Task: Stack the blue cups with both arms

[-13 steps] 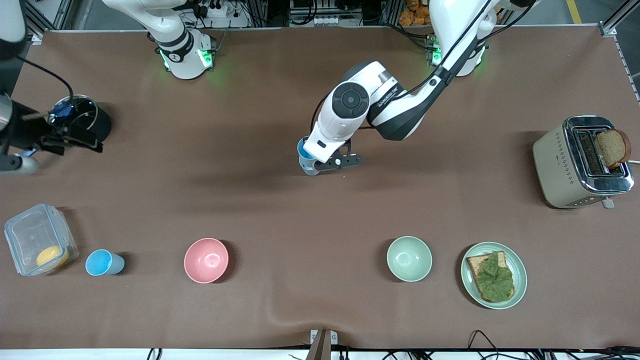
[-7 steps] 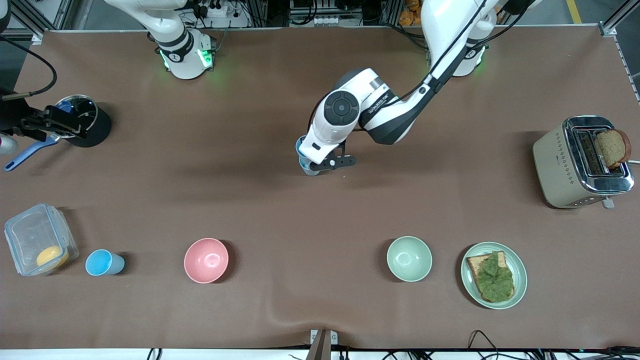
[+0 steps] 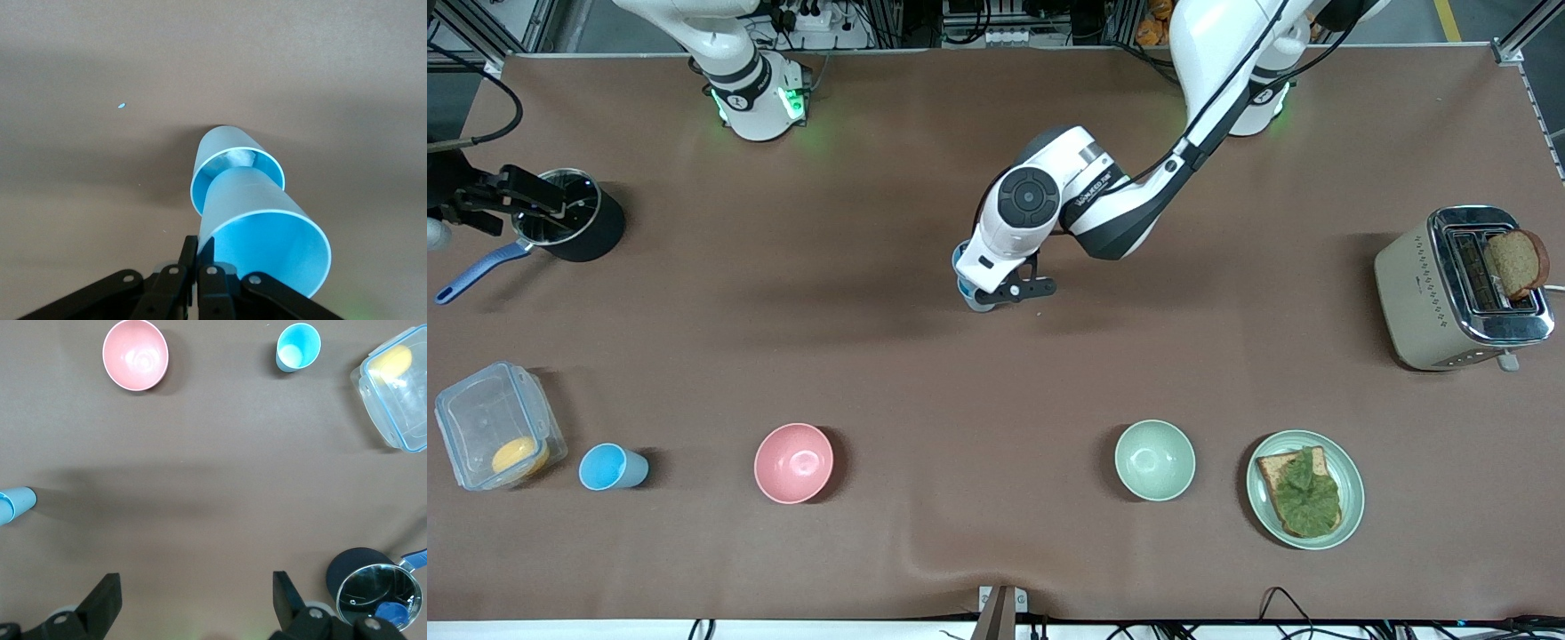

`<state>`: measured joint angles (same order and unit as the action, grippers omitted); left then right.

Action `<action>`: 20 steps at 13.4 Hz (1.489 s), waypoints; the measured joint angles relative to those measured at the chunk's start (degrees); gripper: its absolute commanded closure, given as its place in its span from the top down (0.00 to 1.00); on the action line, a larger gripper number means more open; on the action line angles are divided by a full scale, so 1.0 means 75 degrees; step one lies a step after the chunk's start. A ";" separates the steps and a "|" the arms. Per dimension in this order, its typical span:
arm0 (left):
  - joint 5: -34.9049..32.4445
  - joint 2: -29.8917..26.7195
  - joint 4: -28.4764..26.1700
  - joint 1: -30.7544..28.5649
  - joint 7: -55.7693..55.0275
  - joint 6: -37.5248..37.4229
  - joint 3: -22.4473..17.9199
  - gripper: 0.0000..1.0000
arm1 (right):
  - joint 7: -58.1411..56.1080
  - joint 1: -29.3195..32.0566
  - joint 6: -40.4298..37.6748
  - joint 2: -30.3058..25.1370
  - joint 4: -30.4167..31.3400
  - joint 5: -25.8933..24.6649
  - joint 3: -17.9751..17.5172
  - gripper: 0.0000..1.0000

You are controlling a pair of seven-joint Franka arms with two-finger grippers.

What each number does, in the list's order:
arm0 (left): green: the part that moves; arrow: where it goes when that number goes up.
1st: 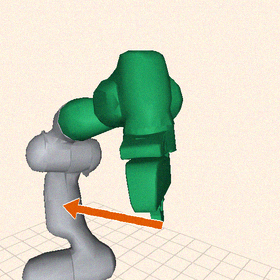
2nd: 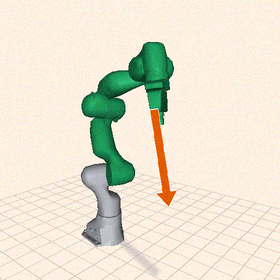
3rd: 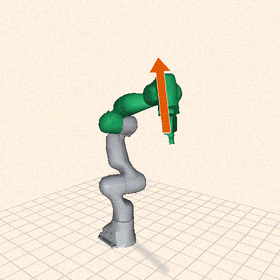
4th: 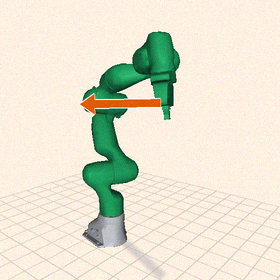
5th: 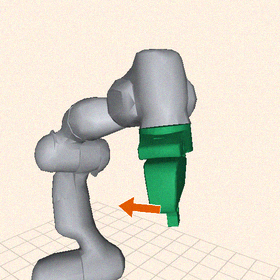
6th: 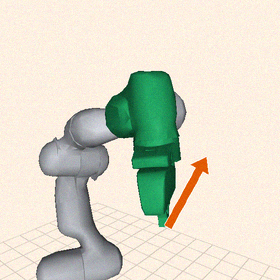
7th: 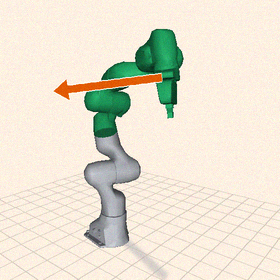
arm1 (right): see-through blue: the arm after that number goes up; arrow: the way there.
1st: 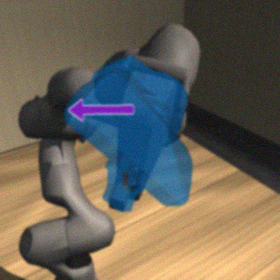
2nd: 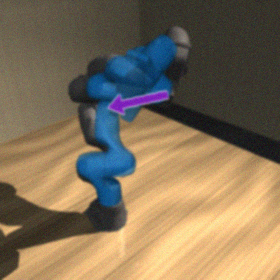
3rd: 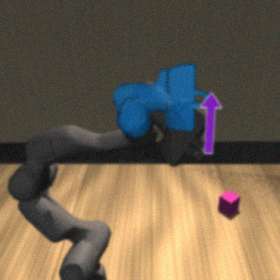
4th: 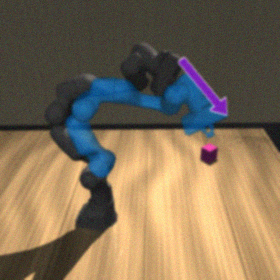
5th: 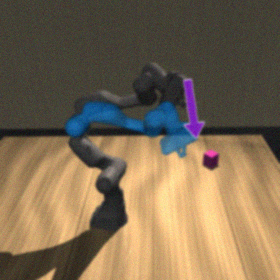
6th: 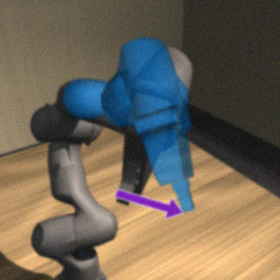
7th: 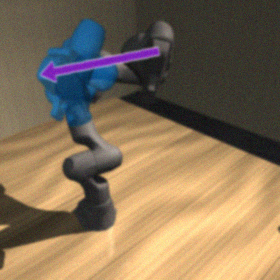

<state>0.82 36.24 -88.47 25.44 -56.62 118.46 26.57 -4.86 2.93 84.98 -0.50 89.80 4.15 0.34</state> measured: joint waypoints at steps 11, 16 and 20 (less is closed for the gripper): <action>-0.0446 0.0030 0.0053 -0.0006 0.0000 0.0135 -0.0029 0.32 | 0.0000 0.0027 0.0008 -0.0022 -0.0422 -0.0648 0.0014 1.00; -0.0447 0.0076 0.0155 -0.0003 0.0001 0.0198 -0.0028 1.00 | 0.0002 0.0044 -0.0327 -0.0064 -0.0812 -0.0666 -0.0050 1.00; -0.0693 -0.0265 0.0492 -0.0222 0.0000 0.0079 -0.0042 1.00 | 0.0002 0.0077 -0.0337 -0.0064 -0.0922 -0.0734 0.0012 1.00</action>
<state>-4.38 34.25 -84.78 23.78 -56.61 119.05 26.25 -4.84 3.50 82.46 -0.99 82.89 -1.35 0.43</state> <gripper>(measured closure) 0.132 0.000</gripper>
